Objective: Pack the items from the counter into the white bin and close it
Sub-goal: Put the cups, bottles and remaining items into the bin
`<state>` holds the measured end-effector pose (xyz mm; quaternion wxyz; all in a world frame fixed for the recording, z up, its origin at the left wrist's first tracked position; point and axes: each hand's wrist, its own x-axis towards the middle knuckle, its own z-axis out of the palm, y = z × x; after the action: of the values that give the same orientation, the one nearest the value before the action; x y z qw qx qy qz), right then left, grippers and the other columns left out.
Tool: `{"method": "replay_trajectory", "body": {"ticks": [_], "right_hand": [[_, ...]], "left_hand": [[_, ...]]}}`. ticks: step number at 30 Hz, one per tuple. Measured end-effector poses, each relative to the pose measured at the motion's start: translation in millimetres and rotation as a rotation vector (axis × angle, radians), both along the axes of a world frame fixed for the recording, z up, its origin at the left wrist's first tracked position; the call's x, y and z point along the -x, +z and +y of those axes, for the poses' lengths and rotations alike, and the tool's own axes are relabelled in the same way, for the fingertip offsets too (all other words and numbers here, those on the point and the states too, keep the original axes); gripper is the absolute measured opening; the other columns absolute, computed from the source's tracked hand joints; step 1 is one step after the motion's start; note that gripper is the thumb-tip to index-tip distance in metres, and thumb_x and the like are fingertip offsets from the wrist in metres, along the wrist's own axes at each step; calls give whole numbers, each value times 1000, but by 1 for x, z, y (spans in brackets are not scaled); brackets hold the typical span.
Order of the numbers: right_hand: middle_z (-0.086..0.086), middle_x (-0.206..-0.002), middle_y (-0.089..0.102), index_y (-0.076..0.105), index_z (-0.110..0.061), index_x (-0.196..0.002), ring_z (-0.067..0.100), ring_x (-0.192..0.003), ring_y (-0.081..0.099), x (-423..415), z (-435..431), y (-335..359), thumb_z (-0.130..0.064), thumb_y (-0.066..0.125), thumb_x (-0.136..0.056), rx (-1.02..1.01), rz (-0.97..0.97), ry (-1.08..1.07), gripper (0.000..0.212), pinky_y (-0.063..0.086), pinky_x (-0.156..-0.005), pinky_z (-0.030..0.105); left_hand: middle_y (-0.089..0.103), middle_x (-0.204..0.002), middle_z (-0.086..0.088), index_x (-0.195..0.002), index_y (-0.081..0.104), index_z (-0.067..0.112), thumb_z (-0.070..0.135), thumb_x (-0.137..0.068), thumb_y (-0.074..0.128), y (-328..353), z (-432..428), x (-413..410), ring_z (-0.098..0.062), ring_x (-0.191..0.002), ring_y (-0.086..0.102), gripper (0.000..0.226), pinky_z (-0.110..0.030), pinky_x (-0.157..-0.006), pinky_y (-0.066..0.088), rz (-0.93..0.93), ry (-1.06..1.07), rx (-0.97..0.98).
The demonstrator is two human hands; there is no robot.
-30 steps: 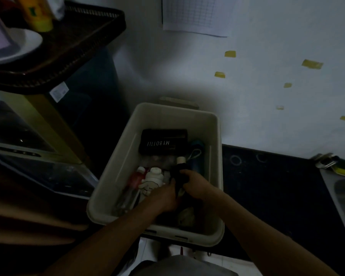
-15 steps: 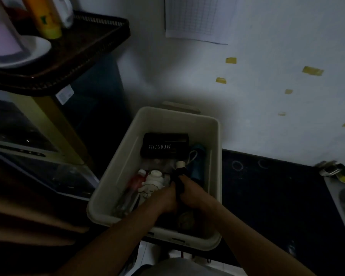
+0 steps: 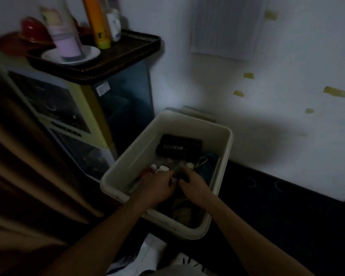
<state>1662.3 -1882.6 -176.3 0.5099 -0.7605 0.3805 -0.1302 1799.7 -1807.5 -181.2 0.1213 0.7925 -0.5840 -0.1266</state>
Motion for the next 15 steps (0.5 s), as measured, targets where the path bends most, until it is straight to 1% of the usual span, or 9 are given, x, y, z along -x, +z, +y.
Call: {"method": "replay_trajectory", "body": {"ticks": [2, 5, 6, 8, 10, 11, 12, 14, 15], "right_hand": [[-27, -116, 51, 48, -33, -135, -4, -106, 51, 5, 7, 6, -17, 50, -99, 20, -74, 12, 39, 35, -75, -8], [-12, -139, 48, 39, -21, -147, 3, -125, 47, 18, 16, 14, -16, 50, -100, 22, -149, 79, 48, 38, -99, 7], [-8, -138, 49, 40, -18, -146, 3, -123, 50, 22, 18, 14, -12, 49, -100, 21, -170, 94, 47, 39, -98, 7], [-4, -135, 52, 43, -13, -142, -5, -113, 53, 31, 26, 17, -8, 48, -99, 21, -201, 139, 44, 40, -88, 1], [-1, -137, 51, 45, -12, -140, 1, -115, 54, 36, 33, 20, -7, 48, -100, 1, -220, 177, 41, 43, -94, 8], [-4, -137, 50, 46, -13, -139, 2, -119, 51, 39, 39, 22, -7, 48, -100, 2, -231, 210, 40, 42, -99, 13], [-7, -135, 48, 47, -14, -137, -4, -120, 47, 41, 44, 25, -7, 48, -100, 31, -251, 236, 38, 39, -101, 11], [-8, -126, 48, 49, -11, -135, -24, -107, 42, 43, 56, 27, -7, 49, -98, 124, -278, 289, 37, 33, -90, -3], [-6, -126, 50, 50, -10, -134, -23, -105, 44, 44, 62, 28, -8, 49, -97, 153, -276, 301, 38, 32, -88, -4]], "left_hand": [[60, -102, 5, -102, 58, 32, 47, -87, 33, 6, 8, 6, -20, -94, 58, 32, -41, -83, 51, 19, 27, 67], [65, -114, -2, -114, 62, 23, 43, -90, 35, 16, 27, 25, -21, -107, 58, 41, -40, -90, 51, 120, 94, 164], [65, -115, -7, -115, 63, 17, 38, -89, 41, 19, 34, 30, -24, -108, 59, 40, -40, -91, 51, 140, 115, 207], [65, -115, -15, -111, 67, 7, 25, -87, 52, 26, 51, 43, -30, -106, 61, 33, -40, -91, 51, 136, 149, 247], [63, -120, -16, -112, 68, 6, 16, -85, 61, 30, 66, 50, -30, -110, 60, 29, -39, -97, 48, 73, 162, 261], [61, -127, -14, -117, 66, 7, 16, -85, 63, 29, 77, 55, -29, -117, 56, 34, -37, -101, 45, 35, 175, 273], [56, -135, -11, -126, 62, 11, 19, -87, 63, 29, 87, 59, -27, -124, 51, 40, -34, -105, 40, 6, 193, 272], [46, -146, -3, -139, 50, 18, 26, -91, 59, 26, 111, 69, -22, -134, 41, 50, -33, -110, 33, -36, 263, 253], [42, -149, -1, -143, 45, 20, 29, -93, 57, 24, 122, 74, -21, -137, 37, 52, -34, -112, 30, -57, 298, 245]]}}
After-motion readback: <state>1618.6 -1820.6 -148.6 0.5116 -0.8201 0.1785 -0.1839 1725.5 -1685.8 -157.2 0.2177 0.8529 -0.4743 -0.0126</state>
